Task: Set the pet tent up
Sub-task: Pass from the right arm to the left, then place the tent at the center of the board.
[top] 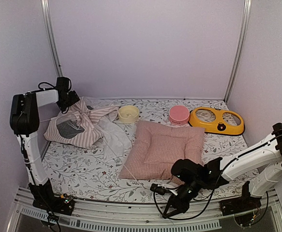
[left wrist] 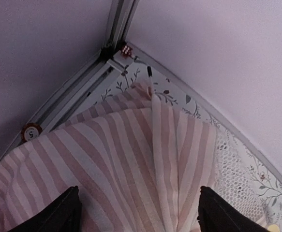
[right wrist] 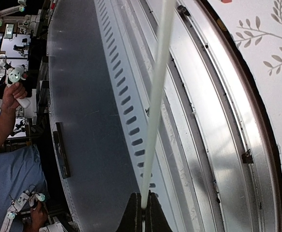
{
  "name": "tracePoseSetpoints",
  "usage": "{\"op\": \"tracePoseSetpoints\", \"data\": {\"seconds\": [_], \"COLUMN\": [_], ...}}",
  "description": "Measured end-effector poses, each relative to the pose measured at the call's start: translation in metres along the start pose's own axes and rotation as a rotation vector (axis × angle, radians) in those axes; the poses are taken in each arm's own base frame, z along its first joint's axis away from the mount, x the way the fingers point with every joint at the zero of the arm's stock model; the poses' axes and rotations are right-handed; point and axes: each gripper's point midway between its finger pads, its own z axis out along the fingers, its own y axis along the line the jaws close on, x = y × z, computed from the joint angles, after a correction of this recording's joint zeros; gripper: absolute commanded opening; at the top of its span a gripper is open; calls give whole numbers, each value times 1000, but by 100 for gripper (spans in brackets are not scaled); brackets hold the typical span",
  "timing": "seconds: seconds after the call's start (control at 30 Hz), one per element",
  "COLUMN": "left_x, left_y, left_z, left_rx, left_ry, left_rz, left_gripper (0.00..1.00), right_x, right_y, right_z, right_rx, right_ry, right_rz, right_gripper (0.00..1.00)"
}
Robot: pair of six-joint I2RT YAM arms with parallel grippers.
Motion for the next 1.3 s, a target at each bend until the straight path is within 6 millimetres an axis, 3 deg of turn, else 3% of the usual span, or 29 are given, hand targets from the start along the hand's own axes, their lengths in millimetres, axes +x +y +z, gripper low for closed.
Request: {"op": "tracePoseSetpoints", "data": {"seconds": [0.1,0.17,0.23,0.37,0.5,0.57,0.7,0.8,0.87,0.97,1.1,1.2,1.3], "left_x": [39,57,70,81,80,72,39,10,-1,-6,1,11,13], "left_y": [6,7,6,4,1,-4,-22,-36,-42,-48,-50,-53,-64], "left_z": [25,31,32,30,21,10,-33,-73,-97,-115,-120,-125,-138], "left_rx": [-11,-4,10,46,73,97,185,265,317,366,413,440,472], "left_ry": [105,153,183,204,205,191,127,52,16,5,34,71,83], "left_rz": [31,39,43,34,16,3,-53,-132,-189,-263,-381,-467,-536], "left_gripper": [78,68,50,0,0,0,0,0,0,0,0,0,0], "right_x": [-2,-5,-9,-30,-71,-91,-116,-125,-135,-158,-190,-211,-220], "right_y": [0,1,-1,-11,-27,-38,-62,-77,-75,-51,-6,13,17], "right_z": [-1,-3,-7,-23,-62,-92,-156,-200,-219,-223,-213,-213,-229], "right_rx": [10,23,54,190,425,583,820,936,955,887,800,789,829], "right_ry": [-4,-15,-26,-83,-212,-284,-415,-490,-535,-589,-627,-659,-688], "right_rz": [-1,-6,-4,13,32,68,166,242,256,198,89,51,56], "right_gripper": [0,3,5,11,12,13,18,35,44,58,68,73,77]}}
